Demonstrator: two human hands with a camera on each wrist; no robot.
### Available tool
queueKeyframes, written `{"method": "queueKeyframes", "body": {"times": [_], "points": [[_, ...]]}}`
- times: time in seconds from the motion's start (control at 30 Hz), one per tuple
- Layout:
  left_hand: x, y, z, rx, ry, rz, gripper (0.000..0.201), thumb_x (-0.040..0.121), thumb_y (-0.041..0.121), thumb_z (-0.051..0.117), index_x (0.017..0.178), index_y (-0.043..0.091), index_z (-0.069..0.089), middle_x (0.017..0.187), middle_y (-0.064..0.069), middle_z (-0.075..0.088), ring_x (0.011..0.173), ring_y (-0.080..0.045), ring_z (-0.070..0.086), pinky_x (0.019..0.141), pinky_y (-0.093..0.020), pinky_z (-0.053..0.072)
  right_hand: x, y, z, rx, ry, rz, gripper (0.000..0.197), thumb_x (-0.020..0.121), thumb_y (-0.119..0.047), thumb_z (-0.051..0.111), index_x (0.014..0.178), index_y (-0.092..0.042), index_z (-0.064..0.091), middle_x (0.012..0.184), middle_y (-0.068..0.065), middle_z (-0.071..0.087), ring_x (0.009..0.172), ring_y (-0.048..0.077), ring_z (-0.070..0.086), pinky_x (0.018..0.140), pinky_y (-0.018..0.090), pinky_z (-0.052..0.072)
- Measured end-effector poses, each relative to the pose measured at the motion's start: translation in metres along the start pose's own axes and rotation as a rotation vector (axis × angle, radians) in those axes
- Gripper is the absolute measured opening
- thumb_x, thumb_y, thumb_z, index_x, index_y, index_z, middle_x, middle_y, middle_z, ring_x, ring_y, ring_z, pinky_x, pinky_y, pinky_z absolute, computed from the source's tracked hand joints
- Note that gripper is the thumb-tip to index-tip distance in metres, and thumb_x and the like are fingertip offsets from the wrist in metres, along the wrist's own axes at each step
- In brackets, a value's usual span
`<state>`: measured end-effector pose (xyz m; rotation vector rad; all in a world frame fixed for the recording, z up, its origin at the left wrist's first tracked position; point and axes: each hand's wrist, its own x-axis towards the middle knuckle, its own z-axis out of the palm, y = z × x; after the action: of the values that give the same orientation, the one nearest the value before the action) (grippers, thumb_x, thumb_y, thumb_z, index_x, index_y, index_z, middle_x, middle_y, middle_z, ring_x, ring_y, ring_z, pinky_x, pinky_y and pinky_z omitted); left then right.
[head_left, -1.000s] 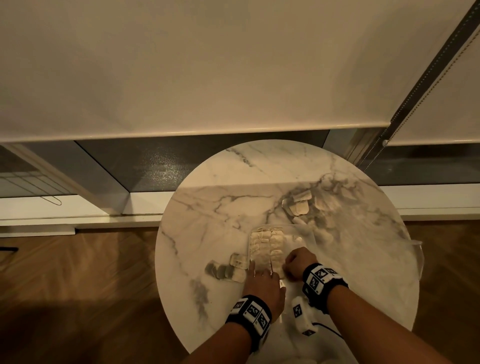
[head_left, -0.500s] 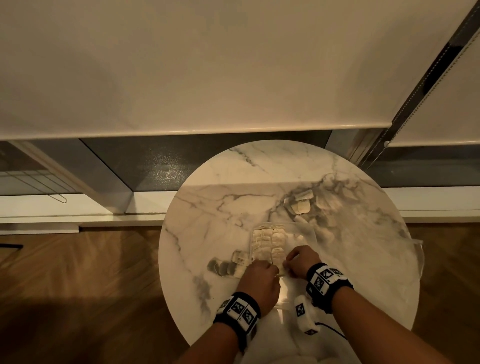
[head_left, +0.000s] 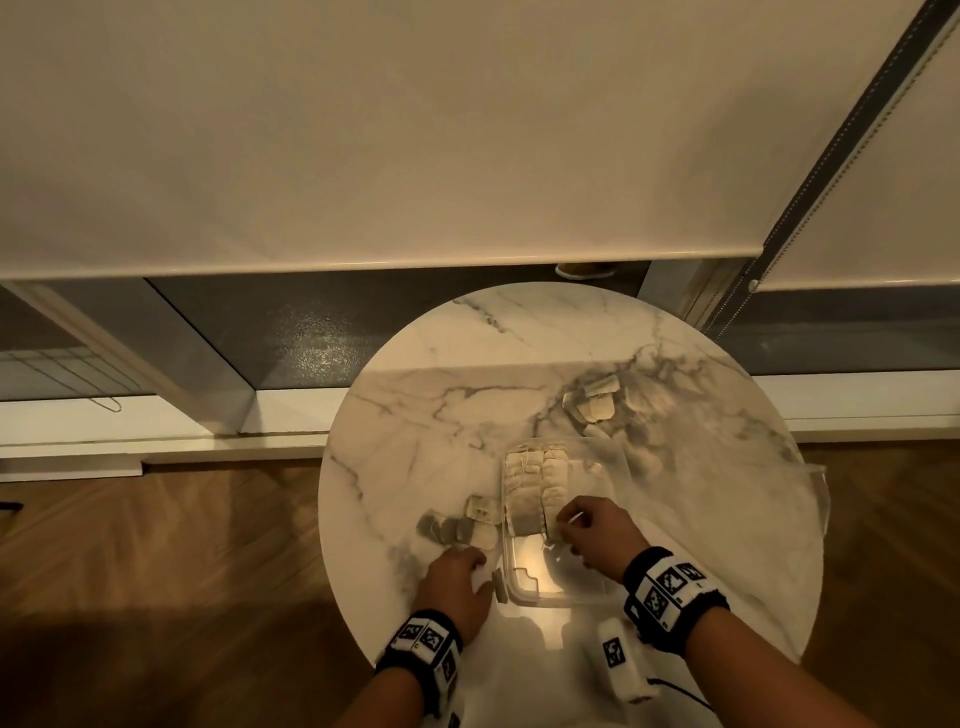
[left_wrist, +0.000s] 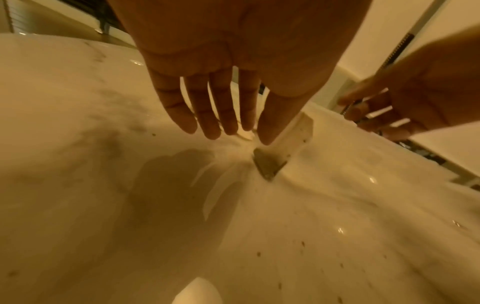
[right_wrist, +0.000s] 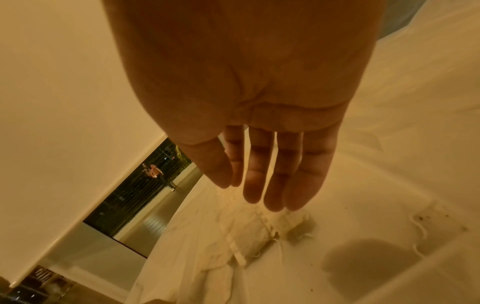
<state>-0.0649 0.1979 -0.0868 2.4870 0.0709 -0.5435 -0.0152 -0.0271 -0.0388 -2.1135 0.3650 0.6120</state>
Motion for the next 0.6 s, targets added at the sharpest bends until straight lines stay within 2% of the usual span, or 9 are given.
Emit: {"method": "queueKeyframes", "body": {"times": [0.13, 0.23, 0.27, 0.4, 0.5, 0.6], "points": [[-0.004, 0.007, 0.012, 0.128, -0.065, 0.03, 0.06, 0.086, 0.052, 0.056, 0.14, 0.031, 0.042, 0.14, 0.004, 0.044, 0.128, -0.018, 0.043, 0.103, -0.03, 0.039, -0.01, 0.0, 0.008, -0.042, 0.003, -0.021, 0.004, 0.088, -0.019, 0.066, 0.088, -0.019, 0.07, 0.064, -0.009, 0.067, 0.054, 0.0, 0.062, 0.057, 0.02, 0.048], [-0.003, 0.01, 0.017, 0.135, -0.097, 0.042, 0.071, 0.076, 0.054, 0.063, 0.14, 0.037, 0.039, 0.136, 0.007, 0.044, 0.126, -0.019, 0.042, 0.1, -0.034, 0.043, -0.016, 0.003, 0.011, -0.068, 0.009, -0.012, 0.003, 0.088, -0.023, 0.067, 0.088, -0.023, 0.07, 0.071, -0.007, 0.068, 0.063, 0.006, 0.064, 0.061, 0.022, 0.05], [-0.003, 0.011, 0.017, 0.139, -0.092, 0.057, 0.067, 0.075, 0.053, 0.065, 0.137, 0.038, 0.043, 0.133, 0.008, 0.045, 0.124, -0.018, 0.043, 0.098, -0.035, 0.045, -0.018, 0.003, 0.012, -0.076, 0.011, -0.011, 0.004, 0.088, -0.024, 0.067, 0.089, -0.024, 0.07, 0.073, -0.007, 0.068, 0.065, 0.006, 0.064, 0.061, 0.022, 0.051], [0.0, 0.01, 0.013, 0.175, -0.04, 0.1, 0.025, 0.085, 0.042, 0.062, 0.108, 0.032, 0.066, 0.118, 0.008, 0.057, 0.111, -0.014, 0.053, 0.092, -0.031, 0.048, -0.026, 0.003, 0.013, -0.08, 0.011, -0.014, 0.005, 0.09, -0.02, 0.064, 0.092, -0.021, 0.069, 0.067, -0.011, 0.067, 0.059, 0.001, 0.062, 0.055, 0.015, 0.045], [-0.002, 0.003, 0.006, 0.075, -0.061, 0.029, 0.027, 0.085, 0.048, 0.061, 0.095, 0.024, 0.07, 0.098, 0.007, 0.065, 0.092, -0.014, 0.063, 0.08, -0.027, 0.052, -0.03, 0.002, 0.016, -0.081, 0.016, -0.018, 0.006, 0.09, -0.02, 0.064, 0.092, -0.021, 0.069, 0.068, -0.011, 0.067, 0.061, 0.001, 0.063, 0.055, 0.016, 0.046], [-0.009, -0.007, -0.001, -0.216, -0.063, -0.069, 0.017, 0.084, 0.04, 0.066, 0.08, 0.024, 0.067, 0.075, 0.008, 0.068, 0.071, -0.007, 0.063, 0.066, -0.022, 0.052, -0.031, -0.001, 0.019, -0.074, 0.017, -0.026, 0.005, 0.089, -0.023, 0.065, 0.091, -0.024, 0.069, 0.076, -0.008, 0.069, 0.069, 0.006, 0.066, 0.059, 0.019, 0.05]]}}
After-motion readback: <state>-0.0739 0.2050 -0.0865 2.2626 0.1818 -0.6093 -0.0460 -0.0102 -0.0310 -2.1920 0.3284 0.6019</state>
